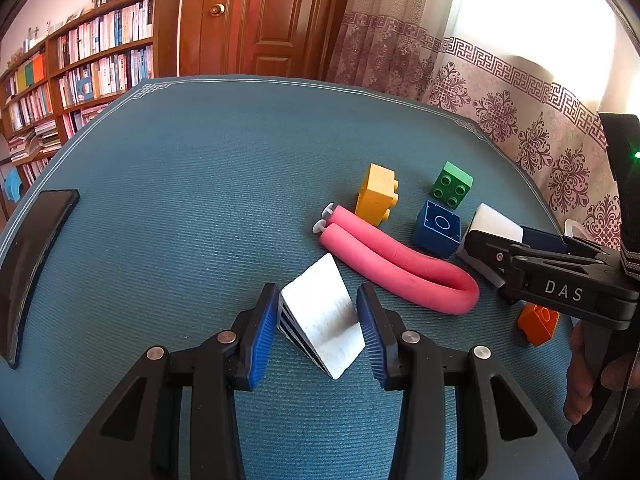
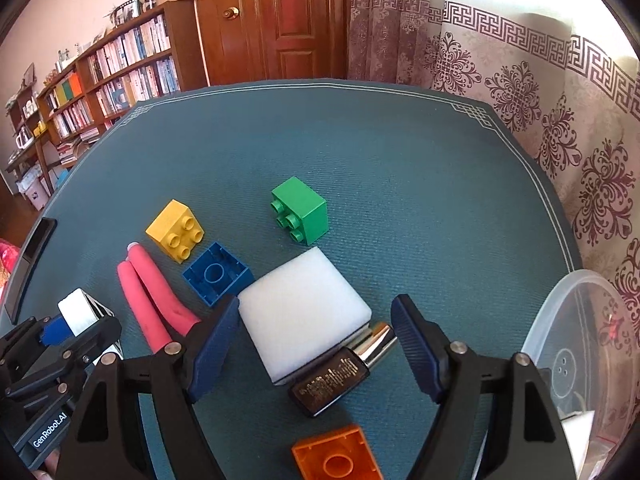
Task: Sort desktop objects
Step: 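Close the right gripper on the white sponge block and lift it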
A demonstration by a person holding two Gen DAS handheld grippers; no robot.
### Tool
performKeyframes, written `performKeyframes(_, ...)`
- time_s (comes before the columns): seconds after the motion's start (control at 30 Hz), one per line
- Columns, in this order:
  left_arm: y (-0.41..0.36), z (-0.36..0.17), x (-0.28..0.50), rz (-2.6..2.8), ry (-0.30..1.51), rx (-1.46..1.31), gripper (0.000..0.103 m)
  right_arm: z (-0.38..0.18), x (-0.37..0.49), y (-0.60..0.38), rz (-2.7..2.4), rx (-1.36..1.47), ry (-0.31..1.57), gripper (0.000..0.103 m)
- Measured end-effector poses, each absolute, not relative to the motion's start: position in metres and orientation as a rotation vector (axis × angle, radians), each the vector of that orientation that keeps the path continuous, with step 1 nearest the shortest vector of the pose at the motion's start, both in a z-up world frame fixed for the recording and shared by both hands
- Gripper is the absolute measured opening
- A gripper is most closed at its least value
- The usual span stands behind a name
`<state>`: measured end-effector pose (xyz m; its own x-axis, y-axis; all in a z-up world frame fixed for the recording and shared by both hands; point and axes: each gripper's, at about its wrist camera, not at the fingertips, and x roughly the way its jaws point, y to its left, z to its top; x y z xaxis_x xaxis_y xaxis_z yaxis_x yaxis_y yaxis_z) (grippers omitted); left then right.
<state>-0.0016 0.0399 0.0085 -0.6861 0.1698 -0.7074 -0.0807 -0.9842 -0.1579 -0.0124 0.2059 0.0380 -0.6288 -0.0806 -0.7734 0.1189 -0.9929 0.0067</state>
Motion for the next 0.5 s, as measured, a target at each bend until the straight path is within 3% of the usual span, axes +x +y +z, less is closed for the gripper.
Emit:
performKeyframes(0.3, 0.0386, 0.0087, -0.0017, 2.760, -0.171, -1.175, 0.043, 0.0286, -0.0123, 0.2026, -2.742, 1.313, 0.130, 0.081)
performKeyframes(0.5, 0.0373, 0.0089, -0.0009, 2.759, -0.182, -1.173, 0.043, 0.0350, -0.0080, 0.2091, -2.760, 1.271, 0.040, 0.066)
